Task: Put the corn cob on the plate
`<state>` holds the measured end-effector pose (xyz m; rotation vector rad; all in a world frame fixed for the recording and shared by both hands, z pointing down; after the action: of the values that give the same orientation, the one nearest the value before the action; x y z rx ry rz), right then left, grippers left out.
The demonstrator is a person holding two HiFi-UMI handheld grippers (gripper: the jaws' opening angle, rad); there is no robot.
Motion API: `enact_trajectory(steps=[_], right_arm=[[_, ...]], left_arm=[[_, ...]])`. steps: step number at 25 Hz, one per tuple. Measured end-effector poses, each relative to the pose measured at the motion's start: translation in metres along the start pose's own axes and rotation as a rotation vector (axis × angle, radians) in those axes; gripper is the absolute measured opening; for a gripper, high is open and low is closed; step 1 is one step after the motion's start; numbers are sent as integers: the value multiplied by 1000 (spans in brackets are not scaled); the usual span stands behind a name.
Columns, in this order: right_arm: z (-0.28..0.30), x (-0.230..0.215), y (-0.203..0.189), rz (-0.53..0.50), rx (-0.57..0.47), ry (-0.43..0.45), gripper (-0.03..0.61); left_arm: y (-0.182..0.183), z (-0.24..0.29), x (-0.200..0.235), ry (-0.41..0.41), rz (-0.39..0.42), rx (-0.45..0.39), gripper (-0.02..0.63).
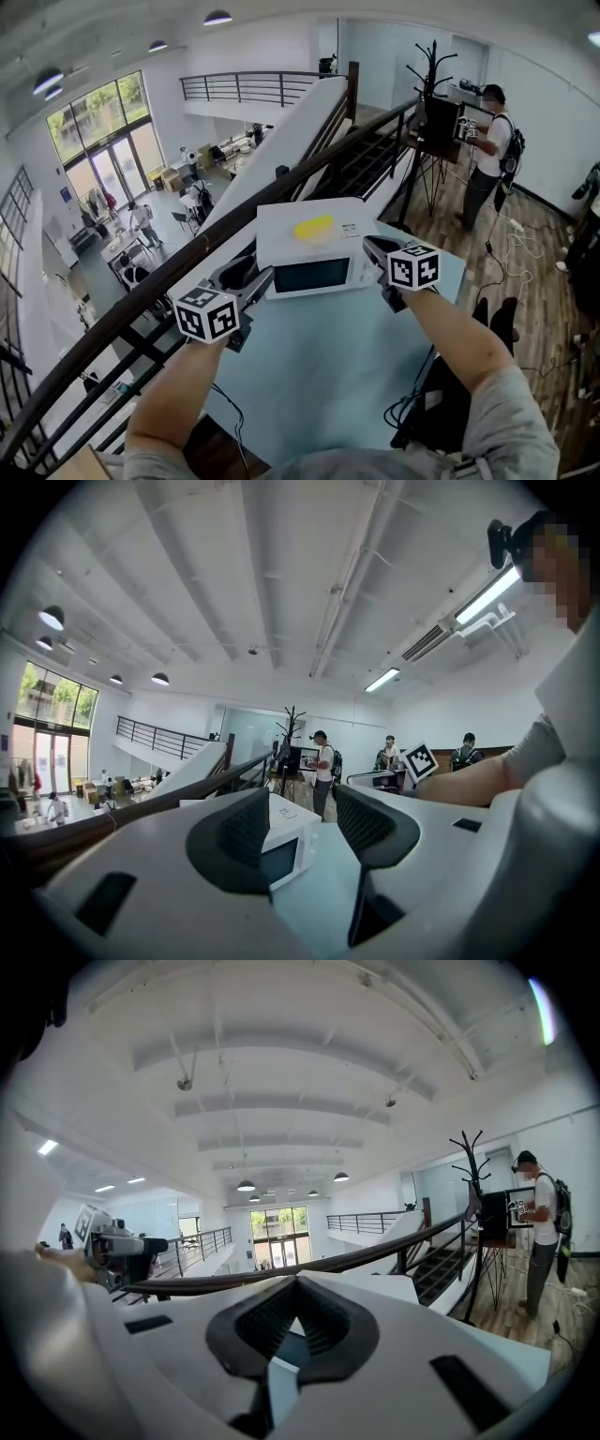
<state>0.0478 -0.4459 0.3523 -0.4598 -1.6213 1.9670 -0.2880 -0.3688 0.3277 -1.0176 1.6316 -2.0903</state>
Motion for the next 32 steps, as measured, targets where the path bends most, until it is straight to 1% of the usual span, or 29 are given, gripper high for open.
enact_trajectory(steps=[2,5,9,14,17,20,23,27,32], right_arm=[[-14,14,4,6,-7,-3,17],[-35,38,6,1,-5,-1,17],[-66,66,7,-6,-9,-10,17],[-103,103,0,-38,-2,-14,17],[-131,118,1,-55,-13,-17,17],[-161,124,10,-54,-41,6,17],[-193,128,12,-52,-76,47,17],[-223,121,2,-34,-125,99,17],[-248,127,-21,-41,-150,189,17]], left_arm=[[-3,-19,-9,3,9,-7,238],[-15,-42,-23,-10,12,15,238],[-27,-61,-42,-45,32,33,237],[-38,-84,-72,-117,86,43,237],[-49,-101,-95,-127,91,28,238],[-66,-116,-122,-94,55,7,236],[-88,-130,-154,-31,2,-7,236],[-112,-137,-194,46,-58,-49,232],[-136,-150,-243,123,-78,-87,231]])
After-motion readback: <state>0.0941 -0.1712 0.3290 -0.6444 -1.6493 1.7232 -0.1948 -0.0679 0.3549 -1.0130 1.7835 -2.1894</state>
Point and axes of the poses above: the fingertips, and each gripper's own axes: z forward along the fingers, x to its left, y out of its top, the point moved 8 cm from there along -z, backward along the fingers, and after that the axes turned 12 degrees about -z, right-handed, at the moved point
